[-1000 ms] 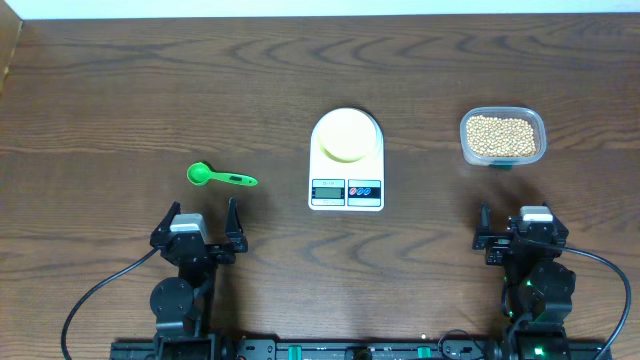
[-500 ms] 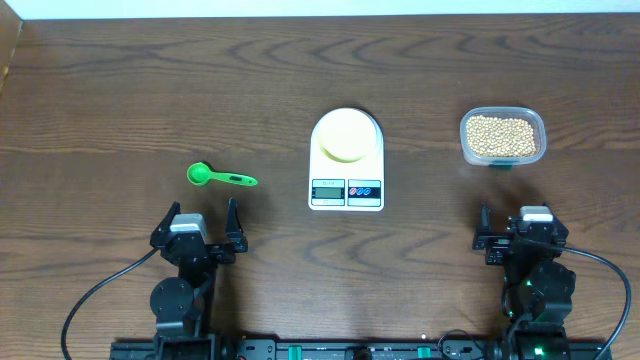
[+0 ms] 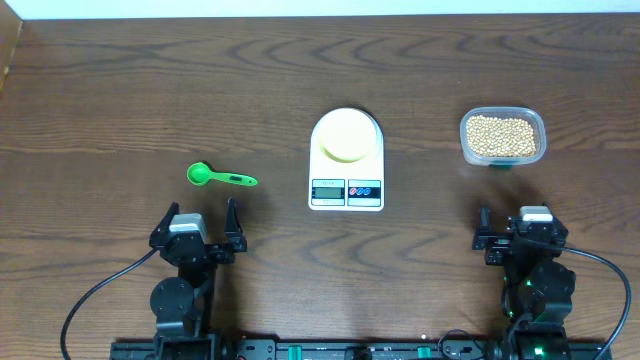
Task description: Scoop item into bowl and weigh 50g on scale
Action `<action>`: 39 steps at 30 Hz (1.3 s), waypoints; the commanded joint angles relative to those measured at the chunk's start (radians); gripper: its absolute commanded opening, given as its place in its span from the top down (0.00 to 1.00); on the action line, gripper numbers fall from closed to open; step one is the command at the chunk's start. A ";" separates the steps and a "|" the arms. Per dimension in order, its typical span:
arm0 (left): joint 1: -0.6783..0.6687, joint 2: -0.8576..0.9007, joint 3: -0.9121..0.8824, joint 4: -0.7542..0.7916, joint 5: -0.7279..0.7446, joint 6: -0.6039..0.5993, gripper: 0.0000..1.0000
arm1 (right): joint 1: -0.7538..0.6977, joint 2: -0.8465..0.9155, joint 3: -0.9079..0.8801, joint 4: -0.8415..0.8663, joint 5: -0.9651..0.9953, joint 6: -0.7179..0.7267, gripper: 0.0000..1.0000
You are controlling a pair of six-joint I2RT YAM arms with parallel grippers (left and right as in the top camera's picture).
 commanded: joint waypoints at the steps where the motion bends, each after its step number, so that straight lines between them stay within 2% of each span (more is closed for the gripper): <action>1: -0.003 -0.007 -0.012 -0.037 -0.006 0.002 0.02 | 0.002 -0.008 -0.001 -0.006 -0.048 0.011 0.01; 4: -0.003 -0.007 0.018 -0.041 0.080 -0.005 0.02 | 0.002 -0.008 -0.001 0.026 -0.044 0.025 0.01; 6: -0.003 -0.004 0.059 -0.064 0.093 -0.043 0.02 | 0.002 -0.008 -0.001 0.080 -0.094 0.112 0.01; 8: -0.003 0.011 0.130 -0.125 0.093 -0.058 0.02 | 0.002 -0.008 0.013 0.087 -0.101 0.208 0.01; 11: -0.002 0.079 0.294 -0.257 0.080 -0.053 0.02 | 0.003 -0.008 0.087 0.021 -0.104 0.232 0.01; 14: -0.002 0.204 0.480 -0.360 0.036 -0.051 0.02 | 0.004 0.005 0.220 -0.056 -0.080 0.173 0.01; 18: -0.002 0.454 0.777 -0.472 -0.053 -0.051 0.02 | 0.004 0.106 0.488 -0.184 0.011 0.076 0.01; 23: -0.002 0.806 1.106 -0.687 -0.244 -0.050 0.02 | 0.005 0.359 0.852 -0.420 0.035 0.072 0.01; 25: -0.002 0.927 1.194 -0.766 -0.247 -0.051 0.02 | 0.011 0.470 0.987 -0.539 0.035 0.081 0.01; 26: -0.002 0.983 1.229 -0.789 -0.199 -0.054 0.02 | 0.019 0.531 1.064 -0.611 0.035 0.098 0.01; 28: -0.003 1.065 1.262 -0.814 -0.074 -0.060 0.02 | 0.039 0.635 1.189 -0.718 -0.003 0.123 0.01; 31: -0.002 1.137 1.270 -0.876 0.117 -0.058 0.02 | 0.049 0.742 1.286 -0.733 -0.069 0.128 0.01; 35: -0.002 1.216 1.265 -0.901 0.031 -0.059 0.02 | 0.049 0.823 1.300 -0.721 -0.188 0.278 0.01; 37: -0.002 1.262 1.265 -0.900 -0.025 -0.060 0.02 | 0.049 0.861 1.299 -0.724 -0.222 0.301 0.01; 39: 0.023 1.322 1.265 -0.907 -0.097 -0.121 0.02 | 0.049 0.902 1.299 -0.712 -0.256 0.300 0.01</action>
